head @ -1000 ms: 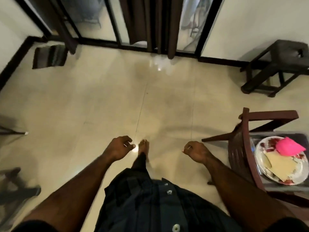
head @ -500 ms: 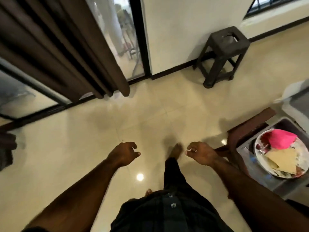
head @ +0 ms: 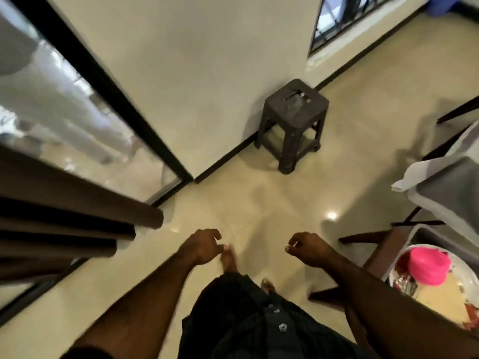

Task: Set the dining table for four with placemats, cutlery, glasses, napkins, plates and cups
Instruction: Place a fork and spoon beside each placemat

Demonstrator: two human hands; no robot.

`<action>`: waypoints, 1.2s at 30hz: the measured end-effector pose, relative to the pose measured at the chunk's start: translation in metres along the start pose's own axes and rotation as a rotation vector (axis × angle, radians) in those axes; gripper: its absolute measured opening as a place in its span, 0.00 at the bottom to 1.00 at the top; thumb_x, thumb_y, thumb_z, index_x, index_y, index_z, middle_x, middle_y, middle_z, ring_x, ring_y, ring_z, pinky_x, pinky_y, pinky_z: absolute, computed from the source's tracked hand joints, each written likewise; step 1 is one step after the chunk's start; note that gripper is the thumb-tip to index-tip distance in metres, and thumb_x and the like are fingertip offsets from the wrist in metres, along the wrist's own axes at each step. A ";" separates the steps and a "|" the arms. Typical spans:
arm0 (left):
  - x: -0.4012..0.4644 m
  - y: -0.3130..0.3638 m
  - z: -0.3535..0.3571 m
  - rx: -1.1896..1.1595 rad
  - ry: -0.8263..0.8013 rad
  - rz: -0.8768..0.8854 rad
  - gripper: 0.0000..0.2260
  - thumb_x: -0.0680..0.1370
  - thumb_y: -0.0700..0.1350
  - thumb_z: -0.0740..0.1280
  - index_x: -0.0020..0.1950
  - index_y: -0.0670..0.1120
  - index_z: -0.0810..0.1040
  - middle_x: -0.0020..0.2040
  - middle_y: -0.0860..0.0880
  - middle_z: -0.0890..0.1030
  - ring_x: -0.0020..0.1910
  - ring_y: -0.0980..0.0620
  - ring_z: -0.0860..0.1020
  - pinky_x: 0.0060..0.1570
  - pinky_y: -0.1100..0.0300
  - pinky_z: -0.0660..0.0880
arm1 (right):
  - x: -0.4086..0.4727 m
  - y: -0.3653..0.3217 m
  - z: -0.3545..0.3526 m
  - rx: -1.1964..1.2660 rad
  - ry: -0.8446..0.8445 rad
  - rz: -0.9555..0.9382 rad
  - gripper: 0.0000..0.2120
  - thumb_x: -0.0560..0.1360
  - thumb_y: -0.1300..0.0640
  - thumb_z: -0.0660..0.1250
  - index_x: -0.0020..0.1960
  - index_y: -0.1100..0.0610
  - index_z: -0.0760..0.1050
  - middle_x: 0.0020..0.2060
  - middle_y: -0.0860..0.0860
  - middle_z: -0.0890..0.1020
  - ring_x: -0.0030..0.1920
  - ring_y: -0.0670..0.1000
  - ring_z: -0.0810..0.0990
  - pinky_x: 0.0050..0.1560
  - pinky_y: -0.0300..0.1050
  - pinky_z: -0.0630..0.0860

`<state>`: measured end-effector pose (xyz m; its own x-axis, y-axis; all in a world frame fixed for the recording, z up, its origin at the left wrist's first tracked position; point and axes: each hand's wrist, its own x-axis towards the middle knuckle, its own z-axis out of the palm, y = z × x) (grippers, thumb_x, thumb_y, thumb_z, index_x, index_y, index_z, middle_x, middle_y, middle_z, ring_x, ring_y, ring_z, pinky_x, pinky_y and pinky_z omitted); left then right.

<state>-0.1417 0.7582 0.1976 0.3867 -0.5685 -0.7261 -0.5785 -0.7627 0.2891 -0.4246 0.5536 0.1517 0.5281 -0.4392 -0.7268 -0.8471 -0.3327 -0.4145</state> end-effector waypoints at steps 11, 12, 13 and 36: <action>0.252 0.208 -0.165 0.251 -0.107 0.334 0.22 0.78 0.63 0.72 0.66 0.53 0.80 0.57 0.51 0.85 0.54 0.51 0.82 0.54 0.58 0.77 | 0.107 0.085 -0.210 0.249 0.176 0.349 0.17 0.76 0.36 0.72 0.58 0.45 0.81 0.54 0.46 0.83 0.52 0.48 0.82 0.53 0.44 0.79; 0.266 0.231 -0.177 0.289 -0.121 0.369 0.22 0.77 0.64 0.72 0.66 0.53 0.80 0.57 0.51 0.85 0.54 0.51 0.82 0.55 0.57 0.78 | 0.108 0.090 -0.231 0.303 0.220 0.360 0.17 0.76 0.36 0.72 0.58 0.45 0.80 0.53 0.46 0.83 0.51 0.48 0.83 0.54 0.46 0.81; 0.283 0.260 -0.189 0.332 -0.131 0.410 0.23 0.77 0.64 0.72 0.66 0.53 0.80 0.58 0.51 0.85 0.54 0.51 0.82 0.55 0.56 0.79 | 0.108 0.096 -0.254 0.363 0.286 0.369 0.16 0.76 0.37 0.71 0.58 0.45 0.80 0.52 0.45 0.84 0.50 0.47 0.83 0.54 0.47 0.81; 0.442 1.060 -0.090 0.936 -0.356 1.106 0.22 0.78 0.63 0.71 0.68 0.53 0.80 0.57 0.52 0.85 0.54 0.51 0.83 0.55 0.57 0.78 | 0.042 0.498 -0.559 0.960 0.906 0.809 0.12 0.78 0.44 0.73 0.56 0.51 0.84 0.53 0.50 0.86 0.51 0.51 0.82 0.49 0.43 0.75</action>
<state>-0.5199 -0.3296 0.2389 -0.6553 -0.5043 -0.5623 -0.7474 0.5409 0.3859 -0.7909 -0.0973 0.2206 -0.5165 -0.6909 -0.5059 -0.4460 0.7213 -0.5299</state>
